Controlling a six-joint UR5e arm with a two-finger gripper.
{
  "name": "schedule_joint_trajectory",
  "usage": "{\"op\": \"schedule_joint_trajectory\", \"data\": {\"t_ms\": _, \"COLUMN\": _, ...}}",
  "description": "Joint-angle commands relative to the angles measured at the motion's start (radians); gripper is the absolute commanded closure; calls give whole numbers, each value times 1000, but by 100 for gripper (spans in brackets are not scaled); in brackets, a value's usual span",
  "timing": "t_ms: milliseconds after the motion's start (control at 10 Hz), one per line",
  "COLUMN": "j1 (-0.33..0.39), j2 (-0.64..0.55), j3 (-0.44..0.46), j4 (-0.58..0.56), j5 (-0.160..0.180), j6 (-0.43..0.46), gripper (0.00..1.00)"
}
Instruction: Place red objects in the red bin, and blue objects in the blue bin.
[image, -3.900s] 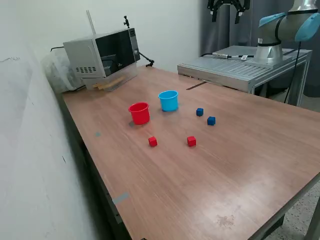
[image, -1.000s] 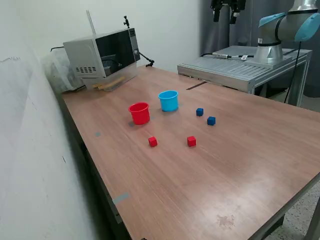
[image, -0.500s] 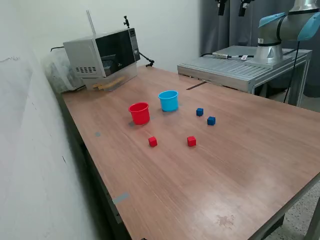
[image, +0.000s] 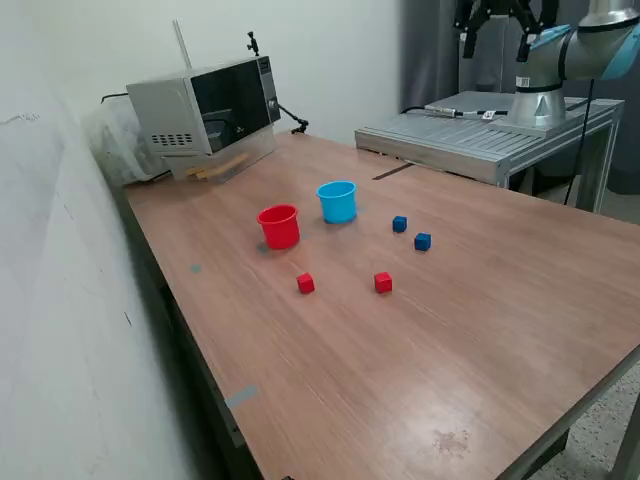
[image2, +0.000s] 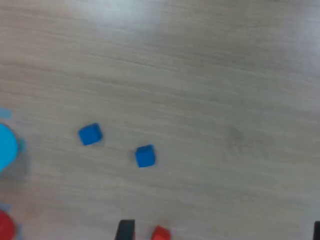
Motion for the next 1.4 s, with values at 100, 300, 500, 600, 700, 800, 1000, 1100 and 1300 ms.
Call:
{"op": "schedule_joint_trajectory", "data": {"t_ms": 100, "j1": 11, "j2": 135, "j3": 64, "j4": -133, "j5": 82, "j6": -33, "gripper": 0}}
{"op": "schedule_joint_trajectory", "data": {"t_ms": 300, "j1": -9, "j2": 148, "j3": 79, "j4": -165, "j5": 87, "j6": -43, "gripper": 0}}
{"op": "schedule_joint_trajectory", "data": {"t_ms": 500, "j1": -66, "j2": 202, "j3": 107, "j4": -217, "j5": 88, "j6": -55, "gripper": 0}}
{"op": "schedule_joint_trajectory", "data": {"t_ms": 600, "j1": -72, "j2": 222, "j3": 104, "j4": -231, "j5": 88, "j6": -73, "gripper": 0}}
{"op": "schedule_joint_trajectory", "data": {"t_ms": 700, "j1": -74, "j2": 236, "j3": 101, "j4": -243, "j5": 113, "j6": -90, "gripper": 0}}
{"op": "schedule_joint_trajectory", "data": {"t_ms": 800, "j1": -75, "j2": 250, "j3": 99, "j4": -245, "j5": 143, "j6": -110, "gripper": 0}}
{"op": "schedule_joint_trajectory", "data": {"t_ms": 1000, "j1": -75, "j2": 291, "j3": 99, "j4": -245, "j5": 145, "j6": -130, "gripper": 0}}
{"op": "schedule_joint_trajectory", "data": {"t_ms": 1100, "j1": -75, "j2": 314, "j3": 98, "j4": -245, "j5": 145, "j6": -130, "gripper": 0}}
{"op": "schedule_joint_trajectory", "data": {"t_ms": 1300, "j1": -109, "j2": 384, "j3": 98, "j4": -254, "j5": 142, "j6": -132, "gripper": 0}}
